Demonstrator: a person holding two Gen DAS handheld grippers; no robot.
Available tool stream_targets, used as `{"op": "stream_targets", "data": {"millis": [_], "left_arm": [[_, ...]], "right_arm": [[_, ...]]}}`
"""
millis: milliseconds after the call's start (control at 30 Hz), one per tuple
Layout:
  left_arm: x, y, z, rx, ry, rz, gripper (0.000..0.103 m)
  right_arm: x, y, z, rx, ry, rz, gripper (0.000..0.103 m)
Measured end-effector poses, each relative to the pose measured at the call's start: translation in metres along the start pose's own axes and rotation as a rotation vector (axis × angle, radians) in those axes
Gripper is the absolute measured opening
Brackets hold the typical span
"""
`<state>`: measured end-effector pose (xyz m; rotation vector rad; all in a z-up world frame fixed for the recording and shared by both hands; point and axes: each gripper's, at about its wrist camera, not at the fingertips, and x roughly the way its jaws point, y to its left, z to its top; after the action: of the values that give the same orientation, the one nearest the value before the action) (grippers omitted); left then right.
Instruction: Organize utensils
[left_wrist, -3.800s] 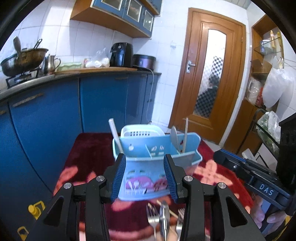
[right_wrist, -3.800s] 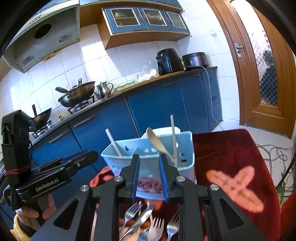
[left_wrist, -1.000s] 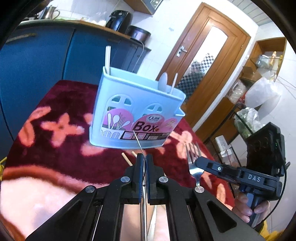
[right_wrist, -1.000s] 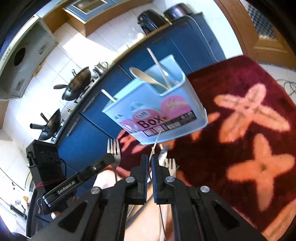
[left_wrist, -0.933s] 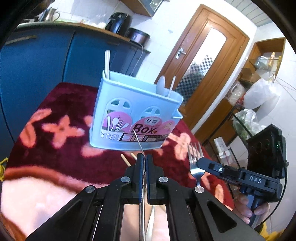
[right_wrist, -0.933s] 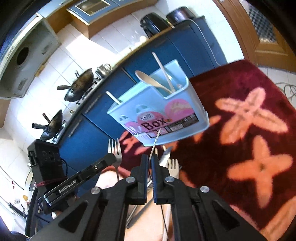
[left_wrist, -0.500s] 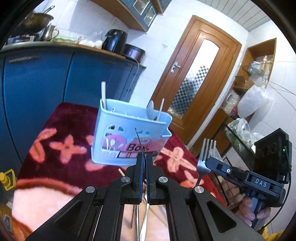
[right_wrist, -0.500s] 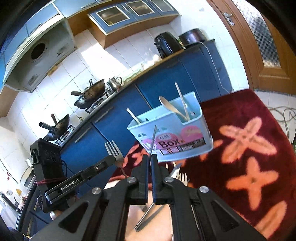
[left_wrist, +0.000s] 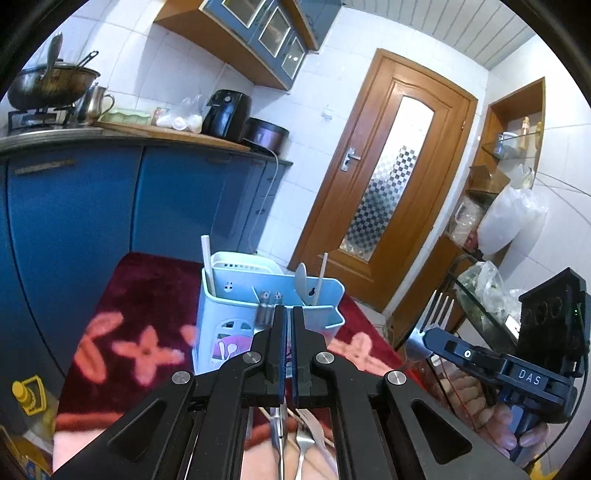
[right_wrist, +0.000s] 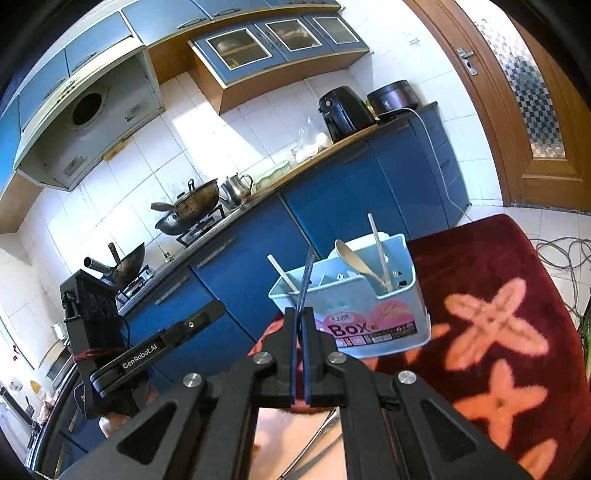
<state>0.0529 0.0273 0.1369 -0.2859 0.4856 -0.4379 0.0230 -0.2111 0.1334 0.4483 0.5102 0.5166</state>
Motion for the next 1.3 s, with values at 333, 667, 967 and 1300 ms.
{"op": "stream_targets", "data": {"millis": [333, 667, 967, 1300], "left_arm": [[0.024, 0.007, -0.017, -0.026, 0.102, 0.04, 0.003], [0.06, -0.003, -0.038, 0.008, 0.237, 0.048, 0.005], [0.095, -0.037, -0.059, 0.14, 0.317, 0.07, 0.037], [0.14, -0.084, -0.085, 0.295, 0.404, 0.069, 0.037]], "right_arm": [[0.002, -0.011, -0.002, 0.032, 0.009, -0.008, 0.004], [-0.009, -0.024, -0.003, 0.057, -0.007, -0.034, 0.004], [-0.025, -0.049, 0.001, 0.087, -0.035, -0.069, 0.004], [-0.043, -0.079, 0.005, 0.107, -0.046, -0.125, 0.004]]}}
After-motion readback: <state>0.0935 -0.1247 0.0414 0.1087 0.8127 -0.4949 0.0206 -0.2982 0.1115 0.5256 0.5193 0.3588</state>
